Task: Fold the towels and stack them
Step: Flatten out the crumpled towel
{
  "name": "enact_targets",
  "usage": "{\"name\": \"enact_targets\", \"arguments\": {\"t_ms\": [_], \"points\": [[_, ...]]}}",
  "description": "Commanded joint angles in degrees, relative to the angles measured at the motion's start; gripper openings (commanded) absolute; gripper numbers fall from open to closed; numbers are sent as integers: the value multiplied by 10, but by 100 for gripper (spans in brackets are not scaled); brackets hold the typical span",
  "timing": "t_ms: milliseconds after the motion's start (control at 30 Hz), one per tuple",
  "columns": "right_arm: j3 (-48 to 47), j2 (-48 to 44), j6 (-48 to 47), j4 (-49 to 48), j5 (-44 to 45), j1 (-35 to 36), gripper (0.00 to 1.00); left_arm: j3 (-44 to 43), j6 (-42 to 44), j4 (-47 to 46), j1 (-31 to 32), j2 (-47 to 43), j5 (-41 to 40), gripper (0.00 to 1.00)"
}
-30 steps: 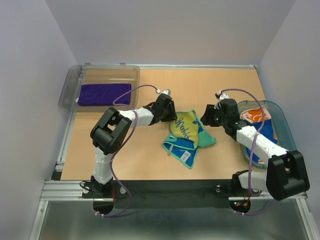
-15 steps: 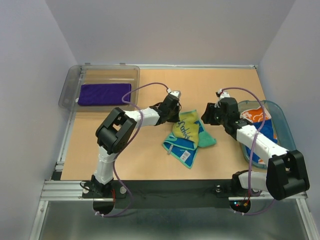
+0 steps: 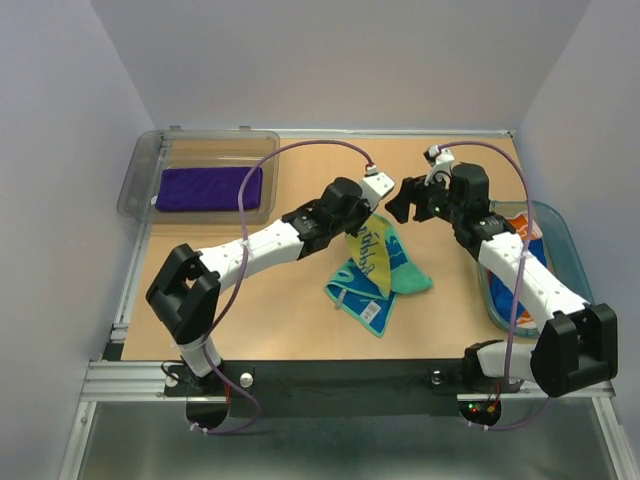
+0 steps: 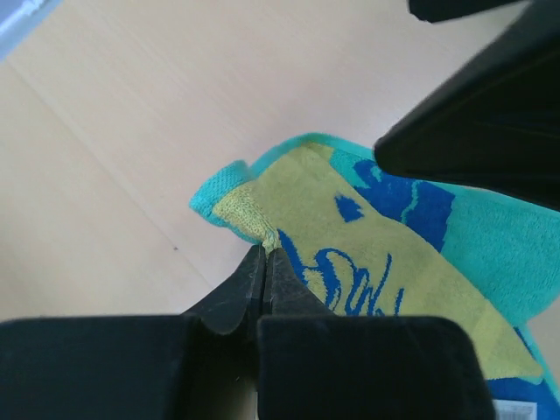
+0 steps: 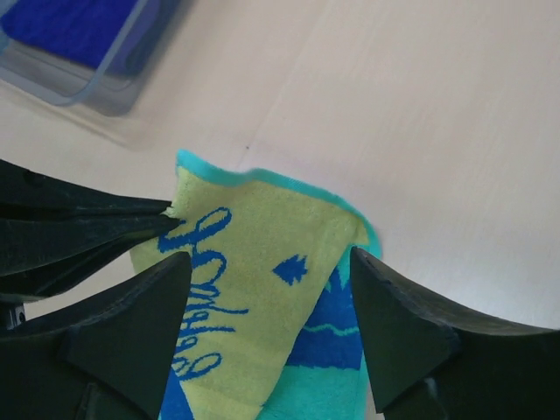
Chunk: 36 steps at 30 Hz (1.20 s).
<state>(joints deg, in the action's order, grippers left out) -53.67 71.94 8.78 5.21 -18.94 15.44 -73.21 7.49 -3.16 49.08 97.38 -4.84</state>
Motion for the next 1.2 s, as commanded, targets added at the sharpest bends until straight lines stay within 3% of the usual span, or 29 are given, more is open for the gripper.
{"name": "enact_targets", "arguments": {"t_ms": [0, 267, 367, 1000, 1167], "points": [[-39, 11, -65, -22, -78, -37, 79, -28, 131, 31, 5, -36, -10, 0], [-91, 87, -149, -23, -445, -170, 80, -127, 215, 132, 9, -36, 41, 0], [-111, 114, -170, -21, -507, -176, 82, -146, 228, 147, 17, -29, 42, 0], [-169, 191, -185, -20, -585, -155, 83, -242, 277, 179, 71, 30, 21, 0], [-173, 203, -165, -20, -602, -130, 74, -239, 275, 170, 76, 37, 18, 0]]}}
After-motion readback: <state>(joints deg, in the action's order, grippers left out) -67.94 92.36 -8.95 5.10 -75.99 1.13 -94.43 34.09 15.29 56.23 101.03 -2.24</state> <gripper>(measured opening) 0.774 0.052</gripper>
